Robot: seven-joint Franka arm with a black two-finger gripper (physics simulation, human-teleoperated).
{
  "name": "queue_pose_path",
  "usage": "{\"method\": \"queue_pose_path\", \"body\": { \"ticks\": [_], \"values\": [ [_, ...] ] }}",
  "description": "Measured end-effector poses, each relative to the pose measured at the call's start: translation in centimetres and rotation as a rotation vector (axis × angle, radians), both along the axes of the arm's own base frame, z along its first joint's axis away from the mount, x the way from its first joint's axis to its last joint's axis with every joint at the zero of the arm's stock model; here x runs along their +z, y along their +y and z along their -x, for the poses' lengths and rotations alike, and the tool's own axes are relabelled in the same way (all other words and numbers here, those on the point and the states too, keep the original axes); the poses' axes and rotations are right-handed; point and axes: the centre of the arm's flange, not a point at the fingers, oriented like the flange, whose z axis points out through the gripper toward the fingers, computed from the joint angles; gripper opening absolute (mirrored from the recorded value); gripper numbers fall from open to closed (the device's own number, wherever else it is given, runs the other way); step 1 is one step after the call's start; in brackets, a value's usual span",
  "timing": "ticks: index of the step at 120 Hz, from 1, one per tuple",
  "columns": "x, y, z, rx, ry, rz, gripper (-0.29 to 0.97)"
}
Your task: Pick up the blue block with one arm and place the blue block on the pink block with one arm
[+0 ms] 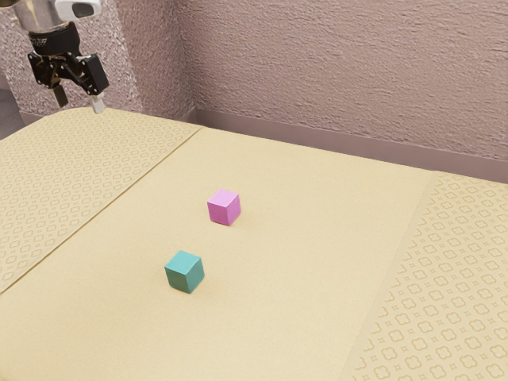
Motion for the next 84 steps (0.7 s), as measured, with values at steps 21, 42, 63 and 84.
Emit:
{"method": "queue_pose_path", "body": {
  "ticks": [21, 42, 63, 84],
  "values": [
    [1.7, 0.6, 1.3, 0.007, -0.034, 0.006, 0.68],
    [19.7, -6.9, 18.8, -0.085, -0.343, -0.051, 0.68],
    [5.7, -8.1, 21.4, -0.074, -0.08, -0.028, 0.68],
    [-17.7, -7.2, 12.8, -0.052, 0.226, 0.005, 0.68]
  ]
}}
